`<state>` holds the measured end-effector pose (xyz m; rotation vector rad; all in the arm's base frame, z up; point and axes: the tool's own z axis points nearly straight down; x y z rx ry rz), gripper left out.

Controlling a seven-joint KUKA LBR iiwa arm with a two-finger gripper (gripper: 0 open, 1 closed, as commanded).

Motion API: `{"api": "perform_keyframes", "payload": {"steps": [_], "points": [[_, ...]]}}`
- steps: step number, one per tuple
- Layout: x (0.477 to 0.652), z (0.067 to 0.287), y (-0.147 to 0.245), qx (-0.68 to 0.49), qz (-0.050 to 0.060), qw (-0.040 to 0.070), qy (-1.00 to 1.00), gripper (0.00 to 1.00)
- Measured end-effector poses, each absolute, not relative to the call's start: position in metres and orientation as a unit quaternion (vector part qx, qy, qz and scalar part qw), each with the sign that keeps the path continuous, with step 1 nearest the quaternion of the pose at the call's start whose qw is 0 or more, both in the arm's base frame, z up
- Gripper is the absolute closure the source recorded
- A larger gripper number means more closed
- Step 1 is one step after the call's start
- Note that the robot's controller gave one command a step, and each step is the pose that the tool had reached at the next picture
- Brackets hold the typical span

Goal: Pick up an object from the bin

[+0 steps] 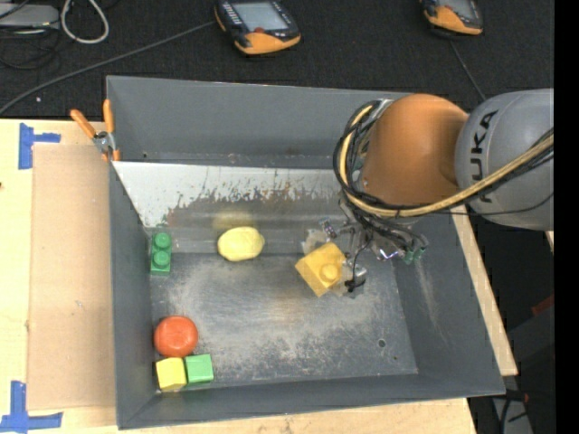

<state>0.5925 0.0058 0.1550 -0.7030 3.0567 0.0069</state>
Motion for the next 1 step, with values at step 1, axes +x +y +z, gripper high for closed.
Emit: {"api": "perform_keyframes", "payload": {"steps": [1], "points": [[0.5923,0.1854,0.0065,-0.223,0.002,0.002,0.975,1.00]]}}
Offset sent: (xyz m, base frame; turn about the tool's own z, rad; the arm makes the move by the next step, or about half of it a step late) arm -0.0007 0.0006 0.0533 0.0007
